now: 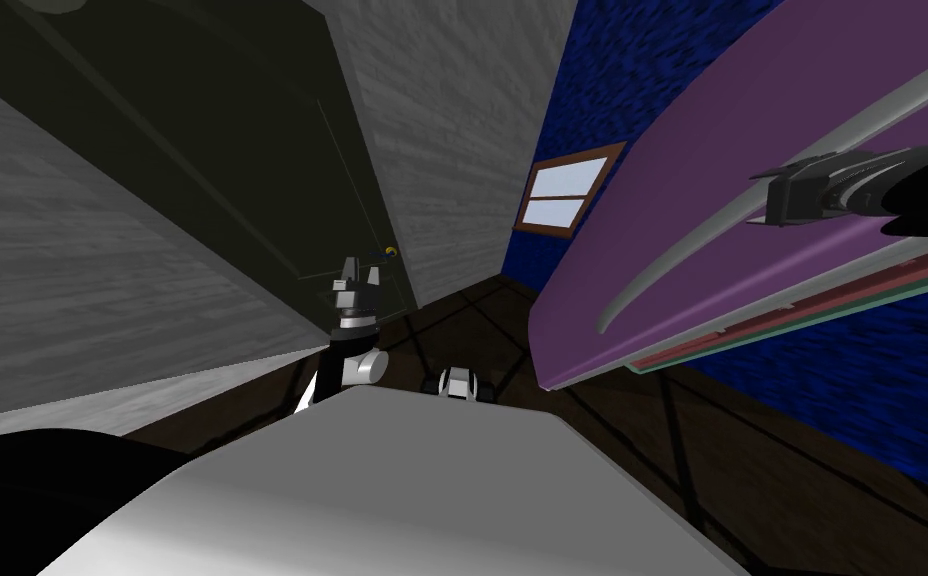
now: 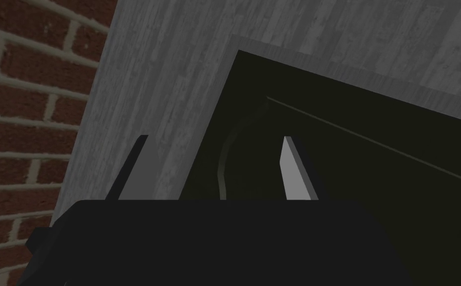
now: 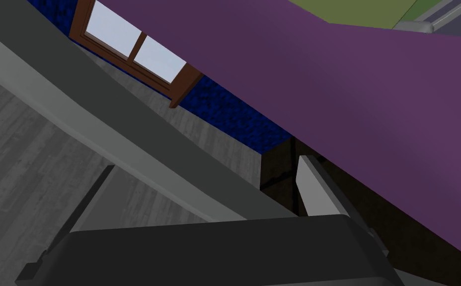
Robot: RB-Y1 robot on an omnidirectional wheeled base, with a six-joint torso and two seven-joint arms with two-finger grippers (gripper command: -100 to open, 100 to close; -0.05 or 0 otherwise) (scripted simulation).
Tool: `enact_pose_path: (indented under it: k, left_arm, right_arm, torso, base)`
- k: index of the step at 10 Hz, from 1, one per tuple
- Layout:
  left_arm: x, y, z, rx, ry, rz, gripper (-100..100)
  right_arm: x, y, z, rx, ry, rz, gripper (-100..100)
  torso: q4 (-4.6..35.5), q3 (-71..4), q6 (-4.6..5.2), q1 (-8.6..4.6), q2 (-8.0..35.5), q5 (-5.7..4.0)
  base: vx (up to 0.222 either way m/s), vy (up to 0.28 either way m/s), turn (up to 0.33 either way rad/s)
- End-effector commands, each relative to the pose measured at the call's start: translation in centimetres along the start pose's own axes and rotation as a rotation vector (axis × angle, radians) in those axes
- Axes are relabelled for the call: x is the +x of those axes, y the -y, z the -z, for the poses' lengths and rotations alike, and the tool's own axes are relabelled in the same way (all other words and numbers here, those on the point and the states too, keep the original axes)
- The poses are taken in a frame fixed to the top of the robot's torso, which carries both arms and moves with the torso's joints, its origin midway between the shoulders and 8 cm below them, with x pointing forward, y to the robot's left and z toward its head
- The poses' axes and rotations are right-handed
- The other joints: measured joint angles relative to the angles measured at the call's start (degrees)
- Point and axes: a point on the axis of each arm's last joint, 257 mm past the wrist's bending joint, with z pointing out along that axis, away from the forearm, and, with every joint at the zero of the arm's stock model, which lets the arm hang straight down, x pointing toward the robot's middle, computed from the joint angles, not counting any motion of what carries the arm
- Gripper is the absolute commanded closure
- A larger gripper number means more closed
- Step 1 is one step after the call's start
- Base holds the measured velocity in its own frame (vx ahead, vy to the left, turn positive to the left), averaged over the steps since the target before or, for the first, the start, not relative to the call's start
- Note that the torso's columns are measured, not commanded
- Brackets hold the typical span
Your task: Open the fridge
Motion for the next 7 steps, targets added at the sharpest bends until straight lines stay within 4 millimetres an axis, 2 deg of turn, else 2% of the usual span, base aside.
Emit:
enact_pose_path:
  k: [1,2,7]
  left_arm:
    - [0.0,0.0,0.0,0.0,0.0,0.0,0]
    - [0.0,0.0,0.0,0.0,0.0,0.0,0]
    - [0.0,0.0,0.0,0.0,0.0,0.0,0]
  right_arm:
    - [-0.05,0.15,0.04,0.002,0.0,-0.002,-100]
    - [-0.06,0.17,0.05,0.002,-0.001,-0.004,0]
    - [-0.12,0.2,0.04,0.002,0.001,-0.003,0]
  torso:
    - [0.0,0.0,0.05,-0.08,0.0,-0.04]
    - [0.0,0.1,0.11,-0.22,0.1,-0.12]
    - [0.0,0.1,0.14,-0.33,0.1,-0.18]
  base:
    - [0.0,0.0,0.0]
    - [0.0,0.0,0.0]
    - [0.0,0.0,0.0]
